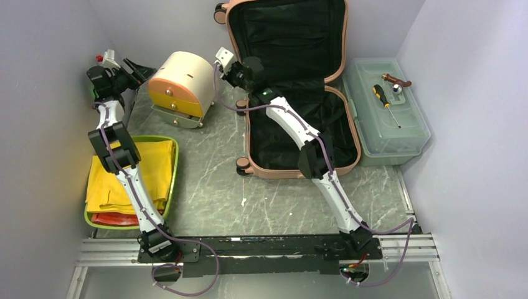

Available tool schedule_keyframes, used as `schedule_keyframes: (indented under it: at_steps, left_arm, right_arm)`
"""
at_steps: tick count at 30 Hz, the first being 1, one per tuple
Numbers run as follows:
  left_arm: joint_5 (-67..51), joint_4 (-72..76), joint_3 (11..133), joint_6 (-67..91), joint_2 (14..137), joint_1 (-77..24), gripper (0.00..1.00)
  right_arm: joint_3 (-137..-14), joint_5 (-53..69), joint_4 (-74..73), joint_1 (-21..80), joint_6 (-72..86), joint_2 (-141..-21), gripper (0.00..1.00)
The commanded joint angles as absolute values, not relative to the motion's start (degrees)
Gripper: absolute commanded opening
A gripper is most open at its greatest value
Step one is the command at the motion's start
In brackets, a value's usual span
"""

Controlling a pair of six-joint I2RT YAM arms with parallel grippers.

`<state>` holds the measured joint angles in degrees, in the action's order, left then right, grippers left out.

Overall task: Open, take out, and arrange the luggage
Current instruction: Move the storage box to the corner of the board.

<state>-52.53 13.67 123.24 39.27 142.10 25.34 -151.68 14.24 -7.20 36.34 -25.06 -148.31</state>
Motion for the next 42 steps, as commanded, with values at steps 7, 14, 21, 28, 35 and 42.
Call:
schedule_keyframes:
  at_steps: [7,14,21,28,35,42]
  left_arm:
    - [-61.89,35.82,119.13,55.34,143.20,22.02,0.99]
    - [-63.51,41.45,108.41,59.97,138.31,20.21,0.99]
    - [-65.89,42.32,96.91,60.02,131.22,16.66,0.99]
    - [-67.53,39.23,89.39,57.40,123.29,16.38,0.99]
    - [-58.02,14.45,94.68,40.66,119.36,22.03,0.99]
    - [-51.51,0.88,99.42,30.93,119.00,28.23,0.99]
  right_arm:
    - [-144.43,0.82,26.42,36.60,-38.40,-155.83,0.01]
    - [-147.50,7.09,26.27,34.94,-32.18,-158.19,0.01]
    - [-148.19,12.37,23.16,34.54,-27.46,-158.05,0.00]
    - [-147.39,15.29,9.27,35.02,-24.27,-153.65,0.00]
    - [-142.22,18.38,-4.19,37.39,-21.25,-146.94,0.00]
    - [-137.58,14.39,-5.34,42.09,-21.65,-144.67,0.00]
